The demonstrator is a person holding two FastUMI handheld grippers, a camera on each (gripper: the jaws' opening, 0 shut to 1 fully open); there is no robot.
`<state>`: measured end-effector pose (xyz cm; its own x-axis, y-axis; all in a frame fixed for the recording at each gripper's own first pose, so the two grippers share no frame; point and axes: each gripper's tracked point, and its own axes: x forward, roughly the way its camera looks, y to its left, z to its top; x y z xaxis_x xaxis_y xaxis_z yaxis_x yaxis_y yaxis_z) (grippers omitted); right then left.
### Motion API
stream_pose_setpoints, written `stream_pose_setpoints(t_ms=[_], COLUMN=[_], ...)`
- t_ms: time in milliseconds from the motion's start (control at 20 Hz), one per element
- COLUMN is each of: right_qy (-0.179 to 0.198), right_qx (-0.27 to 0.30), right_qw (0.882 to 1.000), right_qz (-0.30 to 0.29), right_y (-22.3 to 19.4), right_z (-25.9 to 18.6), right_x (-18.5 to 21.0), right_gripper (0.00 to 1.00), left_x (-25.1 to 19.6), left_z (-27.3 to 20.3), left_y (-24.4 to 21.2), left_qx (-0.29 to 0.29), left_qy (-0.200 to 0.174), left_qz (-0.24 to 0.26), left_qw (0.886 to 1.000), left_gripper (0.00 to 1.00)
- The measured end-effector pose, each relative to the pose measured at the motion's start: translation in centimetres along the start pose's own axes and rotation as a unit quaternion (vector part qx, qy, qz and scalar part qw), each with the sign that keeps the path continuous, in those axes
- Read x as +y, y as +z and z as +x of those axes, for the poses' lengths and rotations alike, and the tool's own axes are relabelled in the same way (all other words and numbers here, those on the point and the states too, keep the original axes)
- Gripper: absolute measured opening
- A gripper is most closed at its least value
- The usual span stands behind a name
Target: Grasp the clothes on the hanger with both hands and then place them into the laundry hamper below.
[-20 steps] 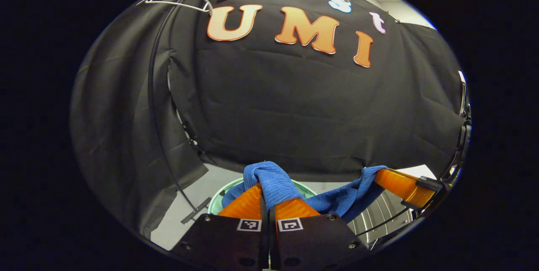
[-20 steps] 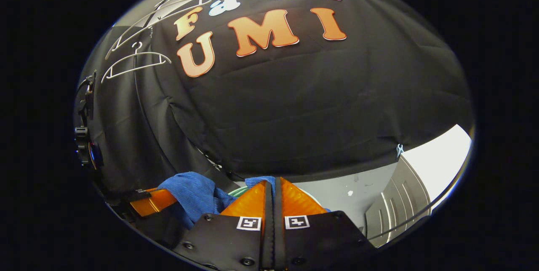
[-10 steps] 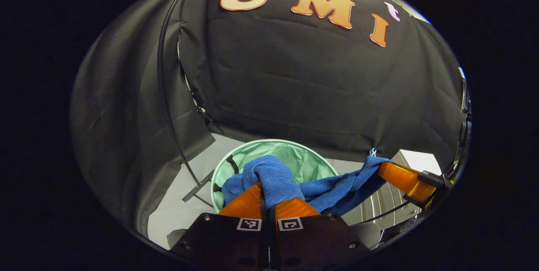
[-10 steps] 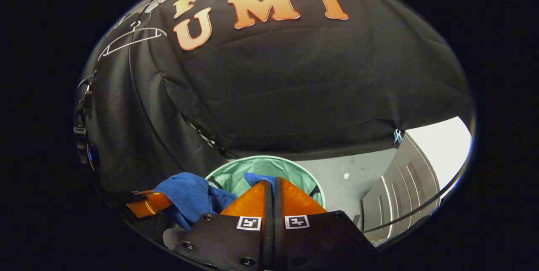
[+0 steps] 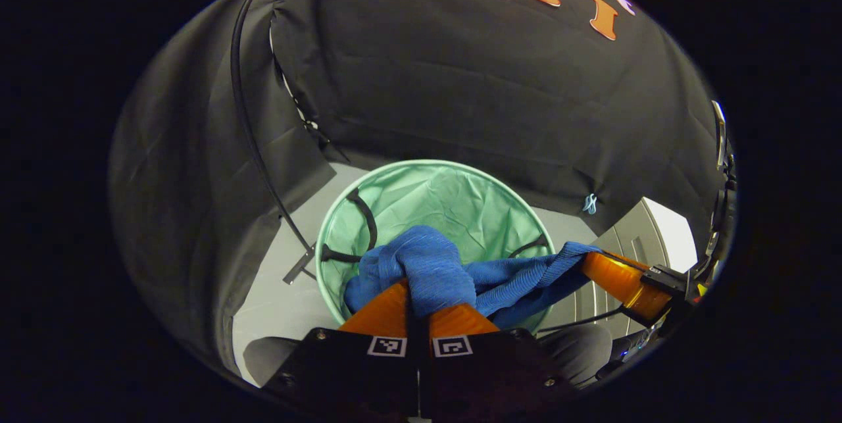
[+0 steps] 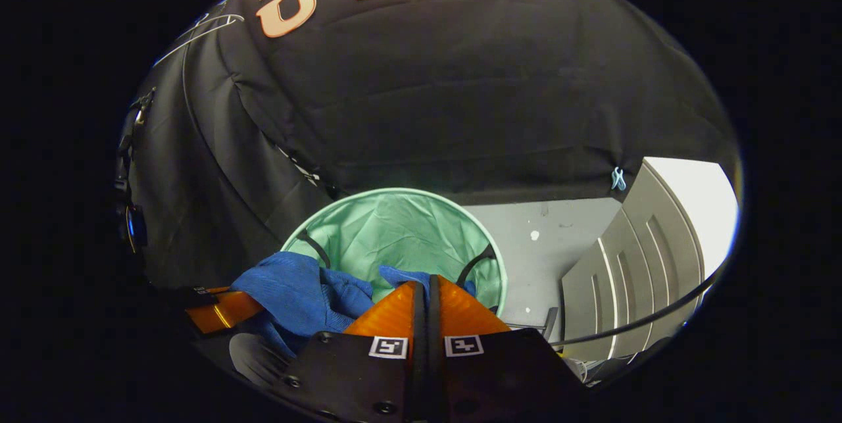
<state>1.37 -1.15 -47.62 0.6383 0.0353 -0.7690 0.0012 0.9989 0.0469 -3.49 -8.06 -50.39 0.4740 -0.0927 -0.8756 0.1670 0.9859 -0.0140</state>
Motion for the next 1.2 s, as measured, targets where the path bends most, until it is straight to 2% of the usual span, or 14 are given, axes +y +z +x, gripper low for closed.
stream_pose_setpoints(t_ms=[400,450,500,550,600,650,750,800,850,950,1000,1050,1150,1200], right_qy=[-0.013,-0.008,-0.008,-0.01,-0.014,-0.019,-0.018,-0.019,-0.02,-0.016,-0.013,-0.011,-0.011,-0.008], right_qx=[0.055,0.064,0.066,0.064,0.061,0.058,0.055,0.053,0.051,0.047,0.046,0.043,0.038,0.034], right_qw=[0.998,0.998,0.998,0.998,0.998,0.998,0.998,0.998,0.998,0.999,0.999,0.999,0.999,0.999], right_qz=[-0.008,-0.003,-0.001,-0.002,-0.006,-0.011,-0.011,-0.011,-0.011,-0.01,-0.01,-0.013,-0.023,-0.027], right_y=[-2.5,-3.1,-3.0,-2.8,-2.5,-2.4,-2.2,-2.1,-1.8,-1.7,-1.5,-1.1,-0.6,-0.2], right_z=[2.0,2.1,2.3,2.5,2.5,2.5,2.2,2.1,2.2,1.7,1.4,1.5,0.9,0.5], right_x=[-0.5,-0.3,-0.3,-0.5,-0.8,-1.1,-0.9,-0.9,-1.2,-1.1,-1.0,-0.9,-1.0,-0.8], right_gripper=[0.08,0.08,0.11,0.12,0.19,0.21,0.22,0.34,0.36,0.4,0.49,0.63,0.75,0.97], left_x=[0.2,0.1,-0.1,-0.2,0.1,0.3,0.6,0.5,0.7,0.8,0.8,0.7,0.6,0.7], left_z=[1.7,1.8,1.6,1.8,2.0,2.0,1.7,1.7,1.7,1.2,0.9,0.6,0.0,-0.6], left_y=[-1.7,-1.7,-1.6,-1.3,-1.4,-1.4,-1.3,-1.1,-0.8,-0.3,0.1,0.7,1.8,2.3], left_qx=[0.04,0.041,0.04,0.036,0.035,0.037,0.034,0.031,0.028,0.016,0.007,-0.001,-0.019,-0.029], left_qy=[-0.002,-0.005,-0.008,-0.008,-0.004,0.0,0.007,0.009,0.015,0.018,0.02,0.02,0.018,0.017], left_qz=[-0.007,-0.007,-0.008,-0.009,-0.008,-0.006,-0.006,-0.008,-0.008,-0.008,-0.01,-0.013,-0.018,-0.019], left_qw=[0.999,0.999,0.999,0.999,0.999,0.999,0.999,0.999,0.999,1.0,1.0,1.0,0.999,0.999], left_gripper=[0.06,0.11,0.23,0.12,0.28,0.43,0.73,0.76,0.77,0.9,0.94,0.94,0.96,0.98])
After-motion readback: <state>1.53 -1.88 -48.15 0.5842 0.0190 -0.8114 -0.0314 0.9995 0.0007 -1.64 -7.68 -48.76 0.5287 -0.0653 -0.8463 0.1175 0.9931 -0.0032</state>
